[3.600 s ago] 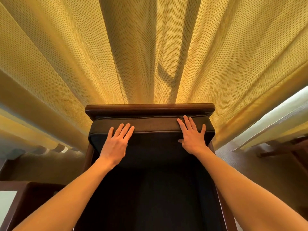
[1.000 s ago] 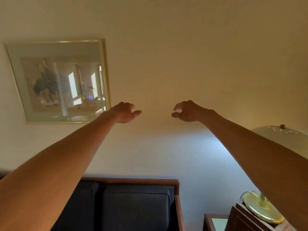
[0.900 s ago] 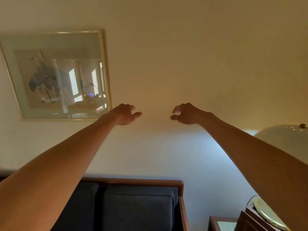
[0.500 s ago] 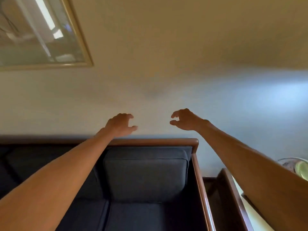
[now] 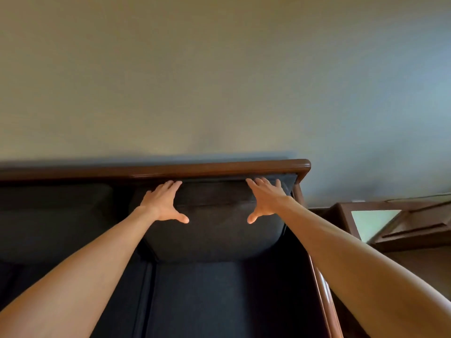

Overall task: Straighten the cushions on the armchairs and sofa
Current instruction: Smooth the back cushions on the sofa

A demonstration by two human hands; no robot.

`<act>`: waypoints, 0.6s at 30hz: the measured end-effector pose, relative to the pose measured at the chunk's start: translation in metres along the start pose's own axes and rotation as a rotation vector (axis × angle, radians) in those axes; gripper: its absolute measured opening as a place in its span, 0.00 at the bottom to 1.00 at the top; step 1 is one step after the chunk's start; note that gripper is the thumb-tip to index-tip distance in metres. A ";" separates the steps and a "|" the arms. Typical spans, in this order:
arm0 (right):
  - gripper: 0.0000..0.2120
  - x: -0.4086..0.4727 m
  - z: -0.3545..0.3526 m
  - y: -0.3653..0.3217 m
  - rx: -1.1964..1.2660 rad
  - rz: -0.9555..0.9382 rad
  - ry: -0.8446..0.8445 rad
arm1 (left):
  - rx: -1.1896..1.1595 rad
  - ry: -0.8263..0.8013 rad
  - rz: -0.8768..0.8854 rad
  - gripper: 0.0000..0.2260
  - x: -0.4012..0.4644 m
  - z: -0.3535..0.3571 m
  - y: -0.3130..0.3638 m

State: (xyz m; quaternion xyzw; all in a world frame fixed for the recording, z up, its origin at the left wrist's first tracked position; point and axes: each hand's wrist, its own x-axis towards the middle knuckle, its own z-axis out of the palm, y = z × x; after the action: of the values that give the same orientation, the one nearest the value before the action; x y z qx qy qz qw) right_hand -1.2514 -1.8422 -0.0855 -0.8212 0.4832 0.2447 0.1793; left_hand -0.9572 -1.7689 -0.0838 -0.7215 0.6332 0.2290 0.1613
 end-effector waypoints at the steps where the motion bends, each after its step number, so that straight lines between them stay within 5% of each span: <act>1: 0.65 0.006 0.010 0.000 -0.035 0.017 -0.019 | 0.063 -0.004 0.011 0.57 0.004 0.006 -0.006; 9: 0.66 0.021 0.032 0.000 -0.143 0.043 0.074 | 0.284 0.035 0.070 0.62 0.016 0.022 -0.015; 18: 0.57 -0.004 0.047 0.021 -0.180 0.046 0.248 | 0.260 0.243 0.103 0.50 -0.004 0.030 0.002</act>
State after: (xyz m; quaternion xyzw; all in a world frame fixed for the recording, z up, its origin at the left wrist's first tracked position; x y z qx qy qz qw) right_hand -1.2827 -1.8241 -0.1228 -0.8466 0.4966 0.1876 0.0383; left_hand -0.9631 -1.7505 -0.1066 -0.6834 0.7085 0.0647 0.1635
